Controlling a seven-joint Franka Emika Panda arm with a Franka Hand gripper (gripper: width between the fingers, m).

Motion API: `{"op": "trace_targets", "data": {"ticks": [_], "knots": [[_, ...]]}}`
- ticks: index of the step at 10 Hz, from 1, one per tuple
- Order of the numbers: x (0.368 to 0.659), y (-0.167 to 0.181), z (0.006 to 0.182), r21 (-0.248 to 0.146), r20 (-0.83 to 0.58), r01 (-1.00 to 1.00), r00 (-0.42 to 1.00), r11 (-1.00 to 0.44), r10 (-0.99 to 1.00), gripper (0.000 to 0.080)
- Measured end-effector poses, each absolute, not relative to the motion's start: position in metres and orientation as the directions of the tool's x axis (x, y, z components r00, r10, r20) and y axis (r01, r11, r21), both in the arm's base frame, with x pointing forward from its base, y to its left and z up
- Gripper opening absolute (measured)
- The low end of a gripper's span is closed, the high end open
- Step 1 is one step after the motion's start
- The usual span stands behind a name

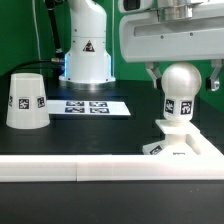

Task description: Assemble lamp

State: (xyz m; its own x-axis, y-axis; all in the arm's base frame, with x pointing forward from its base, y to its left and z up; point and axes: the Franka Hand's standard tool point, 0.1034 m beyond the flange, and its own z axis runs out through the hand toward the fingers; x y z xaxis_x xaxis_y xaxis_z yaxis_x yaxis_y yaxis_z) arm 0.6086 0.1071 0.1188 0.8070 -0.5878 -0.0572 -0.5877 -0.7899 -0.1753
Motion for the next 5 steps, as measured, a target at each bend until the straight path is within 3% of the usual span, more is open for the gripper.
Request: {"op": "trace_targets", "data": {"ticks": [5], "knots": [[0.6090,0.1054,0.1189,-0.184,0.007,-0.279,0.959,-0.943,-0.285,0.0698]]}}
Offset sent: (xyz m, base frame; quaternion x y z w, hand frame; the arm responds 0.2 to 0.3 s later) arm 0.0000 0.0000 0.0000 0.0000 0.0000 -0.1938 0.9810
